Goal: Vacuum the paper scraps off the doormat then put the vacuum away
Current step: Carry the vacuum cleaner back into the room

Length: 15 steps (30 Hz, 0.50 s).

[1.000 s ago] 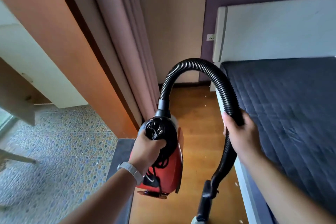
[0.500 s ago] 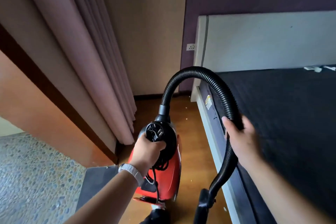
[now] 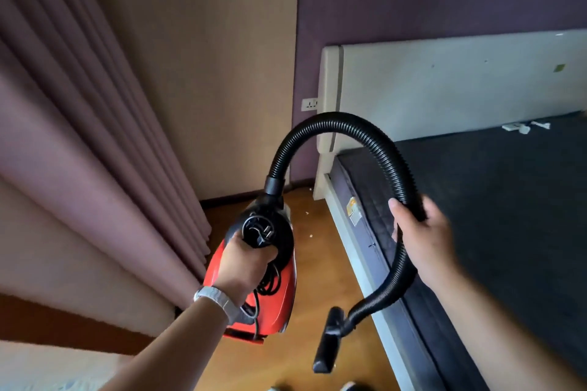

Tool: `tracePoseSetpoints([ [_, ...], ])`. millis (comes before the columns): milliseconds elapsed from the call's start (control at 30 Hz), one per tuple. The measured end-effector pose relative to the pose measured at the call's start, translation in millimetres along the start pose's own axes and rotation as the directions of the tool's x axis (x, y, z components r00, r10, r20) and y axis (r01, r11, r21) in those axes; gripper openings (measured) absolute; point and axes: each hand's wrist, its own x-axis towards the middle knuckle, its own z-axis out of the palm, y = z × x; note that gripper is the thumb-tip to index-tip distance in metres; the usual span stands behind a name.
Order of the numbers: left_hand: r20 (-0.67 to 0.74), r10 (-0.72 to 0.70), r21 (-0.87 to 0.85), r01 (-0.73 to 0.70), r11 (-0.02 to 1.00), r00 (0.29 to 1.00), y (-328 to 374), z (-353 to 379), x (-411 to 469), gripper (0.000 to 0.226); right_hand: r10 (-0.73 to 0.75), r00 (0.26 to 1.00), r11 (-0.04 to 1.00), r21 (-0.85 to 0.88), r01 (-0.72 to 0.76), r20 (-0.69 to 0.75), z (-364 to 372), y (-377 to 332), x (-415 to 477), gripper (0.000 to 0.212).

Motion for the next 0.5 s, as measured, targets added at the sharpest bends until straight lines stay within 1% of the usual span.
tracePoseSetpoints([
  [133, -0.021, 0.002, 0.026, -0.001, 1.000, 1.000, 17.5, 7.3, 45.4, 0.028, -0.018, 1.000, 1.000, 0.015, 0.017, 0.020, 22.1, 5.7, 45.0, 0.016],
  [233, -0.059, -0.034, 0.043, 0.037, 0.998, 0.998, 26.8, 17.3, 80.5, 0.028, 0.024, 0.998, 0.997, 0.069, -0.028, 0.052, 45.2, 16.9, 87.3, 0.020],
  [367, -0.120, -0.078, 0.069, 0.087, 0.994, 0.990, 39.8, 39.6, 132.6, 0.028, 0.056, 0.989, 0.989, 0.126, -0.073, 0.139, 79.3, 32.0, 158.3, 0.018],
  [500, -0.164, -0.162, 0.097, 0.180, 0.979, 0.973, 51.9, 71.5, 182.7, 0.030, 0.114, 0.970, 0.977, 0.155, -0.149, 0.215, 101.1, 47.8, 241.2, 0.015],
])
